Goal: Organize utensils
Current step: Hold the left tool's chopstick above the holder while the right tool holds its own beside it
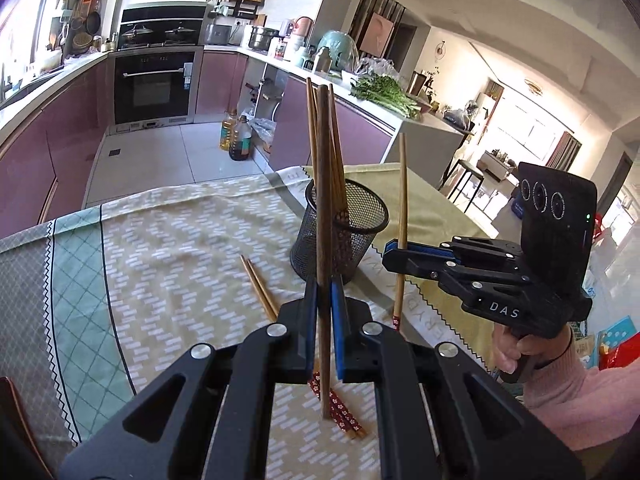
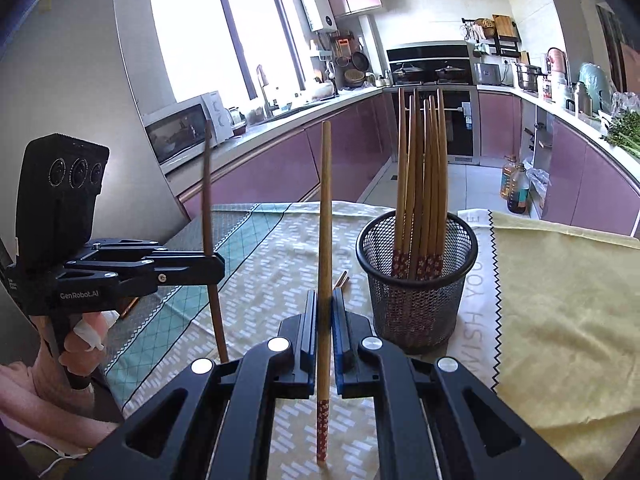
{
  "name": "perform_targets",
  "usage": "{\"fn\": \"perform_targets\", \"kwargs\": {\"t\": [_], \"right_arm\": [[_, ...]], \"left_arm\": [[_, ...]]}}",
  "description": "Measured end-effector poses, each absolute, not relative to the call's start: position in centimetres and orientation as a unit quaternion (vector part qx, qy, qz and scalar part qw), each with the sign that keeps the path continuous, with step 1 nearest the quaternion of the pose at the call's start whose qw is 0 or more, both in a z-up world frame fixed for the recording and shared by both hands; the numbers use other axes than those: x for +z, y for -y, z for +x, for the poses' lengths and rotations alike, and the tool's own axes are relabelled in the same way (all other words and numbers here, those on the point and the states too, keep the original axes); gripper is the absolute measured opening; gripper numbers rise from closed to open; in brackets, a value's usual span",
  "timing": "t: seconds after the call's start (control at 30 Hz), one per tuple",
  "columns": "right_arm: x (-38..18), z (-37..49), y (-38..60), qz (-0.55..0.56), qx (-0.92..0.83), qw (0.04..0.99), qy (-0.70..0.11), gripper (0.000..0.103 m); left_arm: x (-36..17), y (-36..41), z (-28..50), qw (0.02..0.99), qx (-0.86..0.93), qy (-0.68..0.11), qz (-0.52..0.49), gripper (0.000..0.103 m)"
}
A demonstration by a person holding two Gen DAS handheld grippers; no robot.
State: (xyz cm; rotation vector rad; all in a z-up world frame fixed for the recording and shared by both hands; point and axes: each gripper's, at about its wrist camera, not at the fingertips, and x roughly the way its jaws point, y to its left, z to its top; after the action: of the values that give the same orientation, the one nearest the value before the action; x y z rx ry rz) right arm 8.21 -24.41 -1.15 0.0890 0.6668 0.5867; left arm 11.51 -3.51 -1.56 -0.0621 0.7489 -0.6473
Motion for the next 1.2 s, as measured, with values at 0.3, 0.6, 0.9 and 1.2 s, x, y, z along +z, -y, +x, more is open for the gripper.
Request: {"fn": "perform_targets", "kwargs": {"t": [0.3,0.6,0.9,1.2], "right_arm": [[-0.3,8.3,25.4,0.046,0.276,0.910,-0.306,0.006],[0.9,8.6,26.1,0.047,0.269,0.917,-0.290,0.006],[1.9,8.6,26.7,0.042,0.265,0.923,-0.274,0.006],[2.6,8.4,26.8,0.039,0.260,0.928,-0.265,0.006]], "left_arm": [[-0.5,3.2,11.4,0.882,-0.320,-0.343,-0.046,0.007],[0.2,3.9,12.5,0.885,-0.327,-0.327,-0.056,0.007],[0.8,5.0,13.0,0.886,-0.332,-0.319,-0.054,0.007],[1.1,5.6,13.4,0.888,-0.333,-0.315,-0.049,0.007]]}}
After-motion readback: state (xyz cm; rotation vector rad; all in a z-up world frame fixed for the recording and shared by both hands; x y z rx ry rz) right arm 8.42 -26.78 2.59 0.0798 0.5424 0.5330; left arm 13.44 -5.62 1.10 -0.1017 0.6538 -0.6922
